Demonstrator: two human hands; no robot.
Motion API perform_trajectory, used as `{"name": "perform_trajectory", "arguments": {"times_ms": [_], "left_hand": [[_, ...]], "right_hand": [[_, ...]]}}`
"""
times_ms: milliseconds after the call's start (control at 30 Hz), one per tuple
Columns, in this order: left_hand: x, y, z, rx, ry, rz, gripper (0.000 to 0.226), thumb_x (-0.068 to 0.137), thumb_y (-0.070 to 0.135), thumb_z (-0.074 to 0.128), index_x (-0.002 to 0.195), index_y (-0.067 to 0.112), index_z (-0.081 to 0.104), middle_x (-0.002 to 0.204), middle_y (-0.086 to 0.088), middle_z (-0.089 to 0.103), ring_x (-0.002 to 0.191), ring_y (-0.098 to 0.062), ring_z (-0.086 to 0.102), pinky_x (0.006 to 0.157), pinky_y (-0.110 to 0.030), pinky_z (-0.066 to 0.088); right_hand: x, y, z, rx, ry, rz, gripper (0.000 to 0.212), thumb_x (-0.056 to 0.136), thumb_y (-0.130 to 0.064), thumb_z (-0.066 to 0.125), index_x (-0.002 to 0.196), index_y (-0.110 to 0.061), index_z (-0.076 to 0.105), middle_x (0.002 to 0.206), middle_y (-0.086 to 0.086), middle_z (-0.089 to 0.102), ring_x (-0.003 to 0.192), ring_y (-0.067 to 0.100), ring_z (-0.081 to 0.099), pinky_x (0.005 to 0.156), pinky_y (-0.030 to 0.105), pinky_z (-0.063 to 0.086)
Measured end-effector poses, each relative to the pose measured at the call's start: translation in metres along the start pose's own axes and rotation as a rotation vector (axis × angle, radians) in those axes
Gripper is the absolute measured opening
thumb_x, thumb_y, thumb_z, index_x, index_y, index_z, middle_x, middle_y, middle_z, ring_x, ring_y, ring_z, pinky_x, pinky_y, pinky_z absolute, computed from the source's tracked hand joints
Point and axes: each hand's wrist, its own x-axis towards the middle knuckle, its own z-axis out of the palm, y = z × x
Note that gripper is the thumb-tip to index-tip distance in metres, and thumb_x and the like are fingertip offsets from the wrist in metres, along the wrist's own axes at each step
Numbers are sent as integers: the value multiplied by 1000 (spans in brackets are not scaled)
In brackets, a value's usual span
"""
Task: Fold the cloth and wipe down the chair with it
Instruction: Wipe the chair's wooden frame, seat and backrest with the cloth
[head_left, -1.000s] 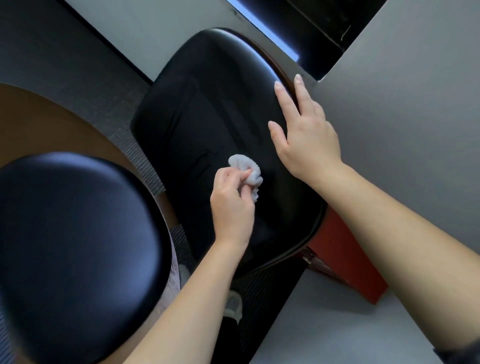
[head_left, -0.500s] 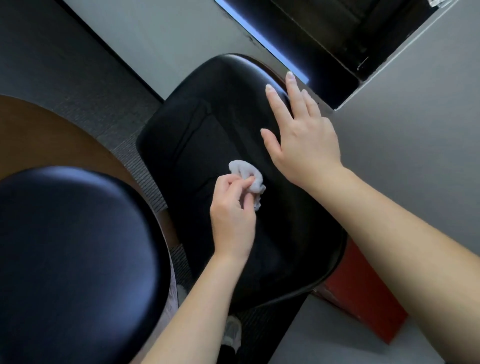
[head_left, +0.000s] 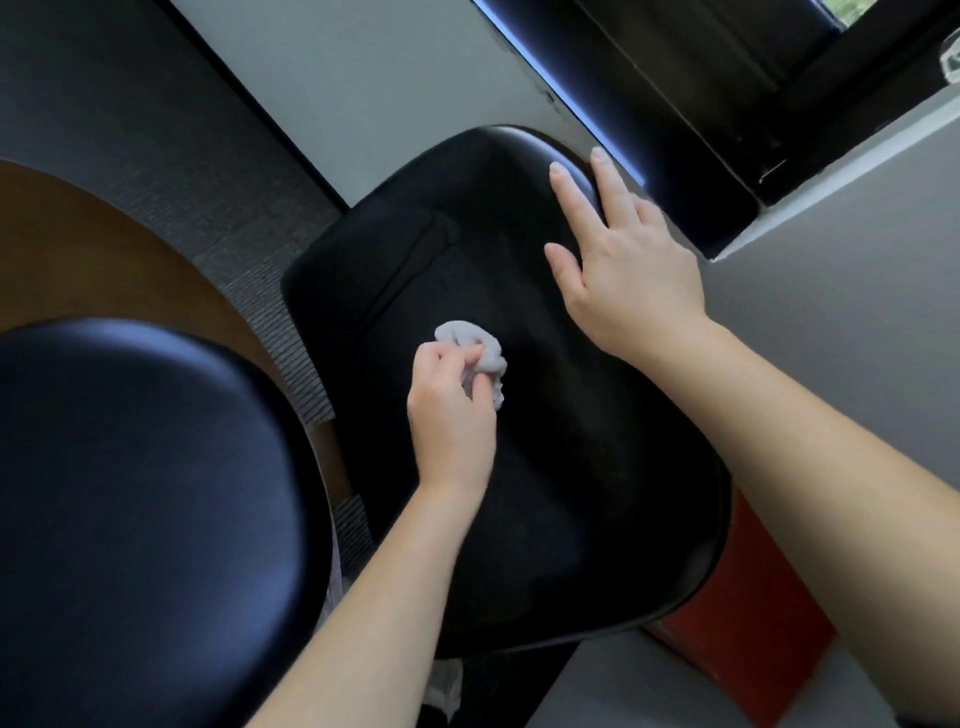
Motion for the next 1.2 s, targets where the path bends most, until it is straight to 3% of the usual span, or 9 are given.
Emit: {"name": "perform_trajectory", "arguments": {"times_ms": [133,233,300,433,600,767,1000,1133,1200], "left_hand": [[3,23,5,23,-109,254,21,86,-2,65,102,9,71,102,4,55,90,-15,58,77,-26,51],[24,11,3,13,-2,122,17,88,0,64,101,10,70,100,6,53,88,-12,59,76,-33,53],[30,18,3,9,30,105,14,89,3,65,100,11,70,99,5,53,87,-10,58,77,-30,52],[35,34,8,45,-64,357,15,89,3,66,102,7,72,100,2,55,89,-12,57,78,-20,49],[66,13,0,59,132,46,12,88,3,63,96,8,70,101,2,54,87,-9,56,79,-31,52],[77,39,6,51,13,380,14,89,4,62,100,7,70,100,-3,57,88,-18,59,78,-29,52],[99,7,-9,106,148,39,9,91,8,63,97,6,69,103,3,53,87,-7,53,81,-26,47],[107,36,1,78,85,282,10,88,6,67,98,6,70,100,-2,56,88,-8,55,78,-12,44],[113,32,3,80,114,249,10,88,5,66,98,6,69,103,-6,59,90,-11,57,80,-7,42]], "right_hand": [[2,7,-2,52,2,-11,56,100,-48,30,151,-42,9,161,-9,4,129,26,37,73,36,37],[1,6,-1,74,27,-13,52,101,-46,28,150,-44,10,161,-12,4,127,22,37,71,33,36],[-1,4,-1,79,37,-8,52,101,-44,28,150,-44,10,161,-13,3,133,20,32,73,34,41],[-2,4,0,74,57,-5,53,100,-44,29,151,-43,10,161,-15,0,143,19,21,85,42,47],[-3,2,1,71,74,-16,54,101,-43,31,151,-40,13,161,-15,5,131,21,35,72,34,44],[-1,3,5,59,77,-15,55,100,-44,31,151,-40,14,161,-14,5,126,21,39,69,33,40],[-3,2,4,57,75,-18,54,100,-44,31,151,-38,17,161,-10,10,119,23,44,65,32,44],[-3,3,6,44,78,-19,55,99,-44,32,151,-37,17,161,-10,10,117,23,45,65,31,42],[-2,3,6,57,82,-15,55,99,-44,33,151,-37,18,161,-10,11,116,24,46,66,33,45]]}}
